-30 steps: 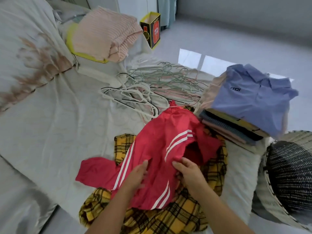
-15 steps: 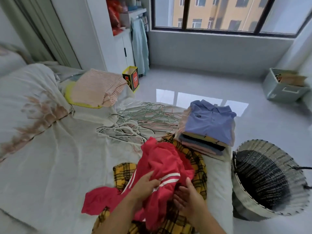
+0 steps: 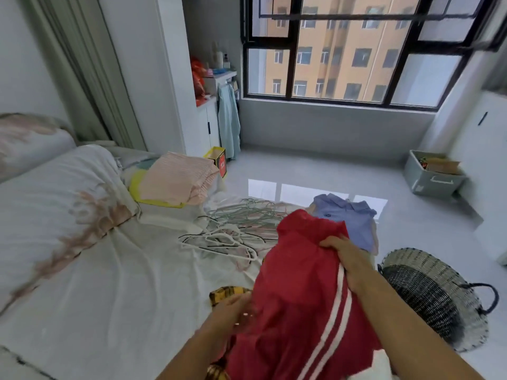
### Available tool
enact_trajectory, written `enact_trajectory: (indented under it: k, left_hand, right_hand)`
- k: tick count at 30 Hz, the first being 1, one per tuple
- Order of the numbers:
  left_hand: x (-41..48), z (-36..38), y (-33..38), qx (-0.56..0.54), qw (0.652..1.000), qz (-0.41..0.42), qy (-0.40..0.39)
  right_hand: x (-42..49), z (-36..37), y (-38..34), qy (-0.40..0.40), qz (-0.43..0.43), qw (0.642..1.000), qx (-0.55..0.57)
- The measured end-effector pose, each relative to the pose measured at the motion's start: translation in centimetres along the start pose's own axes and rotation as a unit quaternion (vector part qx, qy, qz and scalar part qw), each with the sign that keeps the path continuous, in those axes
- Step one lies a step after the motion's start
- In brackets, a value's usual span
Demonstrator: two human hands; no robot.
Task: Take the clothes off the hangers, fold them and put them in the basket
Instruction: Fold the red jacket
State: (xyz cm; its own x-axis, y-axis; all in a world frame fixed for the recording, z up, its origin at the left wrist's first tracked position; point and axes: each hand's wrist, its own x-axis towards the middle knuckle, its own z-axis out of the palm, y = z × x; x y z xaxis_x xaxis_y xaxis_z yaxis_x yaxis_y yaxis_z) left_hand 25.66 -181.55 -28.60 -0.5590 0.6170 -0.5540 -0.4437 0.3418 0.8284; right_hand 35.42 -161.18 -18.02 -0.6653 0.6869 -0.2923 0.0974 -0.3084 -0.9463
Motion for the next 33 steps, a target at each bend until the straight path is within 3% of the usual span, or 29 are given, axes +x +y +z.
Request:
enact_trajectory:
  k: [4, 7, 12, 16, 18, 21, 23, 25, 28, 31, 33]
  left_hand:
    - [1.4, -6.8, 2.9, -0.031, 0.996, 0.026, 0.078]
    - [2.6, -10.8, 4.9, -0.028, 0.995, 0.037, 0.085]
    - [5.0, -17.2, 8.1, -0.058, 0.994, 0.031, 0.088]
    - [6.6, -20.4, 10.4, -0.068, 0.997, 0.045, -0.015]
    - [6.8, -21.5, 11.3, -0.013, 0.995, 0.101, -0.011]
    - [8.0, -24.6, 13.6, -0.157, 0.984, 0.062, -0.051]
    - [8.2, -27.7, 14.5, -0.205, 0.969, 0.102, -0.096]
    - [8.1, -30.1, 15.5, -0.18, 0.968, 0.139, -0.109]
    - [6.8, -33.5, 16.8, -0.1, 0.96, 0.176, -0.194]
    - [4.4, -35.2, 18.3, 0.03, 0.939, 0.162, -0.301]
    - [4.3, -35.0, 18.2, 0.084, 0.94, 0.141, -0.301]
  right_hand:
    - [-1.4, 4.1, -6.2, -0.077, -0.058, 0.995, 0.003]
    - [-1.2, 8.0, -9.4, -0.139, -0.048, 0.989, -0.003]
    - [-0.6, 16.1, -12.9, -0.218, -0.104, 0.97, -0.026]
    - [1.8, 22.5, -14.0, -0.247, -0.104, 0.96, -0.076]
    - [3.3, 23.5, -14.0, -0.244, -0.082, 0.961, -0.1]
    - [5.6, 23.9, -13.3, -0.2, -0.065, 0.969, -0.132]
    - [6.5, 23.8, -13.1, -0.173, -0.072, 0.974, -0.131]
    - [7.2, 23.6, -13.2, -0.143, -0.083, 0.979, -0.117]
    - [7.2, 24.2, -13.6, -0.144, -0.092, 0.982, -0.085]
    - [7.0, 25.0, -14.2, -0.156, -0.106, 0.98, -0.066]
    - [6.7, 26.0, -14.4, -0.169, -0.116, 0.976, -0.073]
